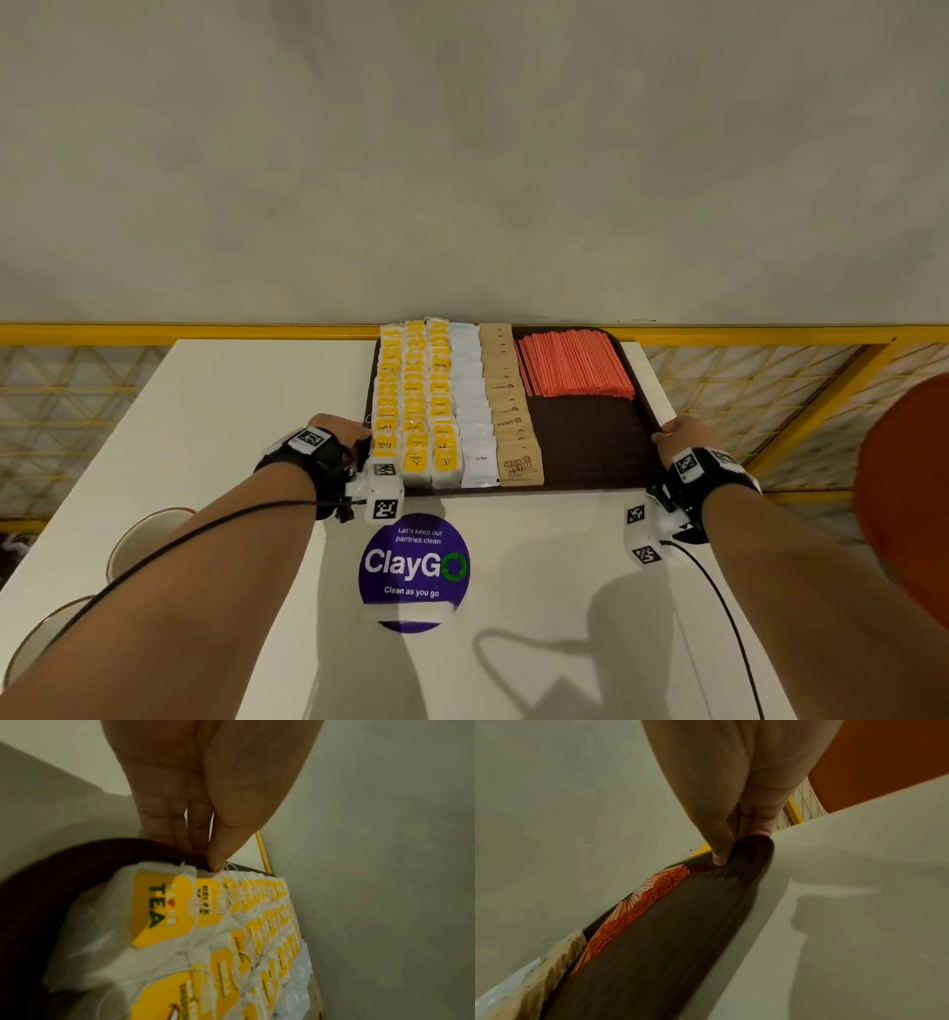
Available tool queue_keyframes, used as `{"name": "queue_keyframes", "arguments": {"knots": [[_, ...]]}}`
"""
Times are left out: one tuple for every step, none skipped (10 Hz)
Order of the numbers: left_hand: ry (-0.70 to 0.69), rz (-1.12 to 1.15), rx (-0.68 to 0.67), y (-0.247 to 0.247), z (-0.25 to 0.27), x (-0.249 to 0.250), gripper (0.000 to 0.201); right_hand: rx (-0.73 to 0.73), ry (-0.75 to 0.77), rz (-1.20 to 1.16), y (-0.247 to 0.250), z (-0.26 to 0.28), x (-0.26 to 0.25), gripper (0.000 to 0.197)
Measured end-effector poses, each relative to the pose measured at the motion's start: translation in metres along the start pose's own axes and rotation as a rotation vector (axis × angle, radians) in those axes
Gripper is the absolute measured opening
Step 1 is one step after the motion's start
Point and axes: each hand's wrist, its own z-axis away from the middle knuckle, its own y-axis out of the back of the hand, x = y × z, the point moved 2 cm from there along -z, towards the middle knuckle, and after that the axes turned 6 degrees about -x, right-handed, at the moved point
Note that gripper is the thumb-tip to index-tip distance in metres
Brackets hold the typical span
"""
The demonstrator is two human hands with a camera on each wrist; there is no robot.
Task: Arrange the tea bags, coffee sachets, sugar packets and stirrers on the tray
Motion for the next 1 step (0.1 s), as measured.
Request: {"name": "queue_keyframes", "arguments": {"knots": [[-0.109, -0.214, 0.012, 0.0054, 0.03, 0.0093, 0.033, 0.113, 0.088, -0.003, 0.0051, 0.0124, -0.0104, 0.037]]}}
